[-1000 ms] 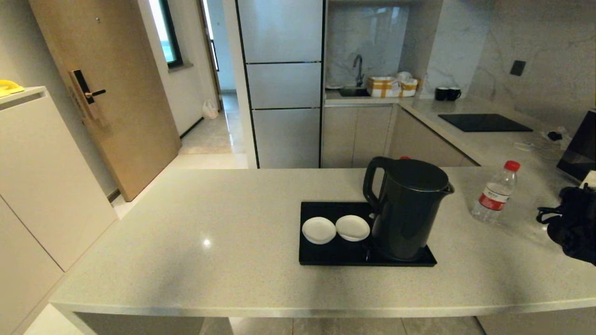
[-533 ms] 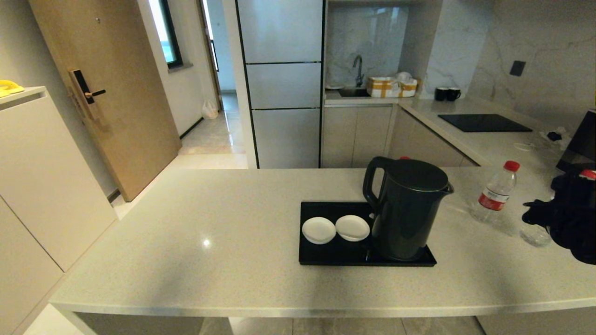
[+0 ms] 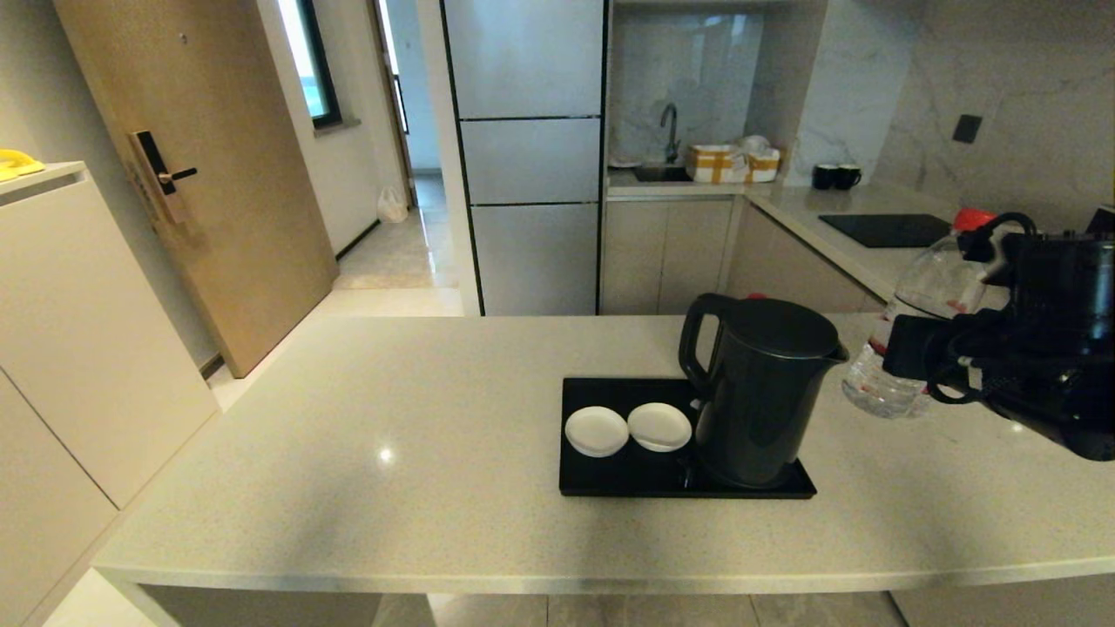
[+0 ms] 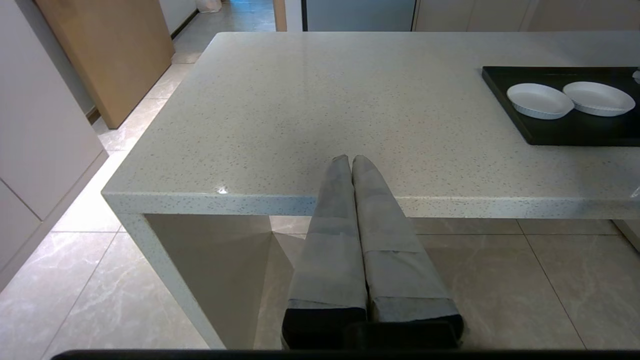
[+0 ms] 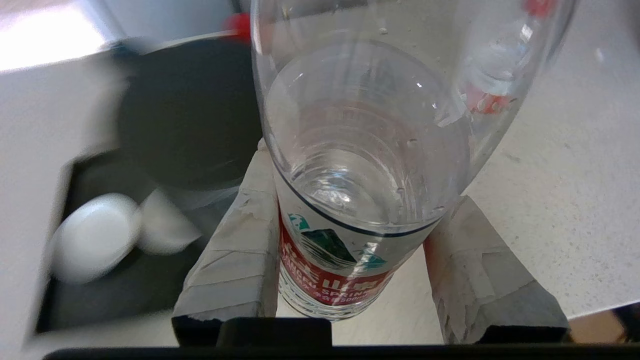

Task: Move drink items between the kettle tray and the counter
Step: Return the bottled water to its original position

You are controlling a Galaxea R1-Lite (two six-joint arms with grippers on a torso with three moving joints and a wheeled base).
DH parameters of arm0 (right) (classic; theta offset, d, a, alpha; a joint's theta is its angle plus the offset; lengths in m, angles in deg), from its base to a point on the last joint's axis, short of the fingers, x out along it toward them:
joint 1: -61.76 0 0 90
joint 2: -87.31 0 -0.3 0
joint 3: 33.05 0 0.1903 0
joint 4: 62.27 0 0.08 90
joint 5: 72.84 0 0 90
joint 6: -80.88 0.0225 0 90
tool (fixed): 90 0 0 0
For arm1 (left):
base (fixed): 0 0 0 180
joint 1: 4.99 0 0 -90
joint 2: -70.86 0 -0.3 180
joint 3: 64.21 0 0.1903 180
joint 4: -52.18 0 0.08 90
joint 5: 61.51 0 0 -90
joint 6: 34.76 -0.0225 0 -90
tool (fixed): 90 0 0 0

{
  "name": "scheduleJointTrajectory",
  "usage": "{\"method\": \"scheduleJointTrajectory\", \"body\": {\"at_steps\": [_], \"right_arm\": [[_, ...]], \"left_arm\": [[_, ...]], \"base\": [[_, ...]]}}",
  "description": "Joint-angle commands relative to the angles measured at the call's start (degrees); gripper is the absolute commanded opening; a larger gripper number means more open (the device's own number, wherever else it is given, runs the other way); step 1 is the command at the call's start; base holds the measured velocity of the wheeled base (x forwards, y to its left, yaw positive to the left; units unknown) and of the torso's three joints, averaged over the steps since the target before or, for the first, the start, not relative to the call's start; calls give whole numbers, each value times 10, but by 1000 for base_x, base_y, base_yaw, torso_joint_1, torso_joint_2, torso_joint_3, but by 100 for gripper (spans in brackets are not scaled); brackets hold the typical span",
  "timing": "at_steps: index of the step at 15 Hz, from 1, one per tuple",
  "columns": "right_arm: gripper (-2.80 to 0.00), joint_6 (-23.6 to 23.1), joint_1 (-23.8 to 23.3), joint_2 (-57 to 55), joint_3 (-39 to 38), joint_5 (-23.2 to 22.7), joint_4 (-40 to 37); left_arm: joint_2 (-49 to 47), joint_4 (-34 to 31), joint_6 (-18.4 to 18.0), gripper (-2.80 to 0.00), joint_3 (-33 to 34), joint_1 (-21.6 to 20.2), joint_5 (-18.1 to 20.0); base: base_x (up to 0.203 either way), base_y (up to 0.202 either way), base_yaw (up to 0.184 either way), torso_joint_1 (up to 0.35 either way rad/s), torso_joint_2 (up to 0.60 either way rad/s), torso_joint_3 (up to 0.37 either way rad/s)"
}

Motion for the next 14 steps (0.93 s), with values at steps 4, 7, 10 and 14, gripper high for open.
{"method": "scheduleJointTrajectory", "body": {"at_steps": [4, 7, 10, 14], "right_arm": [[-280, -2, 157, -68, 67, 128, -17], [-280, -7, 197, -155, 109, 170, 48], [-280, -14, 222, -238, 154, 175, 78], [-280, -40, 251, -337, 218, 174, 95]], "left_arm": [[0, 0, 0, -280, 0, -1, 0], [0, 0, 0, -280, 0, 0, 0], [0, 0, 0, -280, 0, 0, 0], [0, 0, 0, -280, 0, 0, 0]], "base": [[0, 0, 0, 0, 0, 0], [0, 0, 0, 0, 0, 0], [0, 0, 0, 0, 0, 0], [0, 0, 0, 0, 0, 0]]}}
